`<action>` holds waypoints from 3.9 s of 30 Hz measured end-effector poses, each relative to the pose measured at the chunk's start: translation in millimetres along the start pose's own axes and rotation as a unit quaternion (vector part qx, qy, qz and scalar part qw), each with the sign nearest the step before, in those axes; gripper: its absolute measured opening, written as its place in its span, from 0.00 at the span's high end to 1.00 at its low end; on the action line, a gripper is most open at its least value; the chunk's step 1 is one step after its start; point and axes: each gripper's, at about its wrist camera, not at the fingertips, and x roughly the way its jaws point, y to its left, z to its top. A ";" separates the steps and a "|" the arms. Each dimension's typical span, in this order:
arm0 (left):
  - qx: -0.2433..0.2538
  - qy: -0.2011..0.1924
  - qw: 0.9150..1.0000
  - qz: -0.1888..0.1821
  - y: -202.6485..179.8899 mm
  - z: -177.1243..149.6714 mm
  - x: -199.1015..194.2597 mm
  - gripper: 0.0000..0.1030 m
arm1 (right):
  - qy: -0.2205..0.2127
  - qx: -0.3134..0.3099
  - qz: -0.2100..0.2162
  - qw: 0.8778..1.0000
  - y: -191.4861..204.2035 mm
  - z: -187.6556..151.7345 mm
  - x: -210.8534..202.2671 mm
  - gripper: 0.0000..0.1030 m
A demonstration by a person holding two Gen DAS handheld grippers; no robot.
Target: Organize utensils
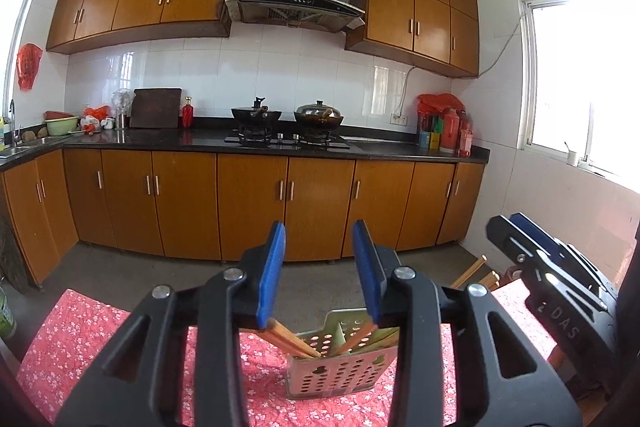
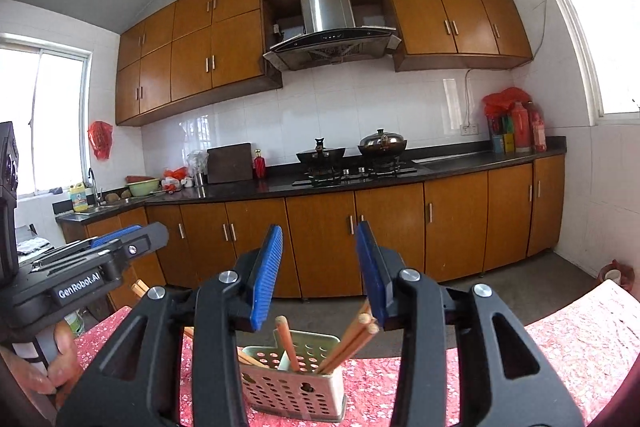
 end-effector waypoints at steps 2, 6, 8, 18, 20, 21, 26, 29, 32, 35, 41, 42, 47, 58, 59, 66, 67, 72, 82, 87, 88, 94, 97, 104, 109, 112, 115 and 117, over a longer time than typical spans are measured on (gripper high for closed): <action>0.000 -0.006 1.000 0.004 2.3 1.1 -11.5 0.62 | -0.004 -0.001 -0.007 1.000 -3.6 2.8 -9.6 0.56; 0.003 -0.012 1.000 0.021 8.9 -1.3 -38.4 0.58 | -0.008 -0.008 -0.022 1.000 -7.9 5.9 -33.3 0.50; 0.007 -0.013 0.999 0.030 12.3 -4.8 -52.4 0.57 | -0.009 -0.009 -0.029 0.999 -9.0 6.1 -46.7 0.47; 0.018 0.001 0.998 0.060 27.1 -47.5 -127.3 0.39 | 0.034 -0.019 -0.031 0.999 10.8 -18.4 -102.8 0.28; 0.031 0.005 0.997 0.069 27.2 -60.8 -141.2 0.33 | 0.046 -0.022 -0.029 0.998 15.6 -27.2 -109.9 0.24; 0.036 0.007 0.997 0.073 27.2 -68.7 -148.9 0.28 | 0.051 -0.024 -0.028 0.998 18.4 -32.1 -114.1 0.20; 0.041 0.012 0.995 0.085 29.3 -101.7 -180.0 0.09 | 0.067 -0.013 -0.027 0.997 26.1 -52.8 -132.4 0.07; 0.047 0.008 0.994 0.099 28.7 -120.4 -195.4 0.04 | 0.072 -0.009 -0.035 0.997 29.6 -64.6 -140.6 0.03; 0.065 0.011 0.991 0.114 25.0 -136.2 -204.3 0.04 | 0.080 -0.016 -0.041 0.996 33.4 -76.7 -145.9 0.02; 0.079 0.014 0.989 0.125 18.6 -148.2 -209.8 0.04 | 0.086 -0.027 -0.054 0.994 38.4 -88.5 -151.1 0.02; 0.084 0.021 0.988 0.126 12.3 -168.3 -216.3 0.04 | 0.118 -0.031 -0.065 0.990 40.6 -115.5 -153.4 0.02; 0.081 0.027 0.989 0.125 12.4 -172.4 -215.6 0.04 | 0.125 -0.029 -0.064 0.990 40.3 -119.7 -153.0 0.02; 0.062 0.054 0.989 0.125 17.0 -184.6 -209.4 0.04 | 0.139 -0.022 -0.069 0.988 38.6 -134.6 -154.4 0.02; 0.039 0.072 0.989 0.123 26.6 -193.9 -208.2 0.04 | 0.147 -0.015 -0.077 0.986 34.2 -144.3 -157.4 0.02; 0.038 0.072 0.989 0.122 26.5 -194.2 -208.3 0.04 | 0.147 -0.015 -0.078 0.986 34.6 -144.6 -157.7 0.02; 0.035 0.076 0.989 0.118 25.1 -197.2 -208.6 0.04 | 0.148 -0.014 -0.080 0.986 34.1 -145.5 -159.0 0.02; 0.035 0.076 0.989 0.118 25.1 -197.3 -208.5 0.04 | 0.148 -0.013 -0.080 0.986 33.7 -145.0 -159.3 0.02; 0.035 0.076 0.990 0.117 25.1 -197.3 -208.8 0.04 | 0.147 -0.013 -0.081 0.986 33.6 -145.1 -159.5 0.02; 0.034 0.076 0.990 0.116 24.9 -196.7 -208.7 0.04 | 0.147 -0.009 -0.082 0.986 31.1 -144.7 -160.5 0.02; 0.034 0.076 0.990 0.115 24.2 -196.2 -208.5 0.04 | 0.147 -0.009 -0.082 0.986 31.0 -144.5 -159.9 0.02; 0.034 0.077 0.990 0.115 24.2 -196.2 -208.3 0.04 | 0.147 -0.009 -0.082 0.986 31.4 -144.6 -159.8 0.02; 0.033 0.077 0.990 0.115 24.4 -196.1 -208.1 0.04 | 0.147 -0.008 -0.082 0.986 31.5 -144.6 -159.7 0.02; 0.034 0.076 0.990 0.115 24.4 -196.0 -208.2 0.04 | 0.147 -0.008 -0.083 0.986 31.4 -144.5 -159.5 0.02; 0.033 0.077 0.990 0.114 23.7 -196.1 -207.8 0.04 | 0.147 -0.008 -0.083 0.986 31.3 -144.4 -159.6 0.02; 0.033 0.078 0.990 0.113 23.5 -196.4 -206.8 0.04 | 0.148 -0.007 -0.083 0.986 31.1 -144.2 -159.6 0.02; 0.033 0.078 0.990 0.113 23.5 -196.3 -206.9 0.04 | 0.147 -0.006 -0.083 0.986 30.7 -144.7 -159.6 0.02; 0.034 0.078 0.990 0.114 23.4 -196.3 -206.7 0.04 | 0.147 -0.005 -0.084 0.986 31.4 -145.3 -159.7 0.02; 0.034 0.078 0.990 0.113 23.5 -196.2 -206.7 0.04 | 0.147 -0.005 -0.084 0.986 31.2 -145.2 -159.6 0.02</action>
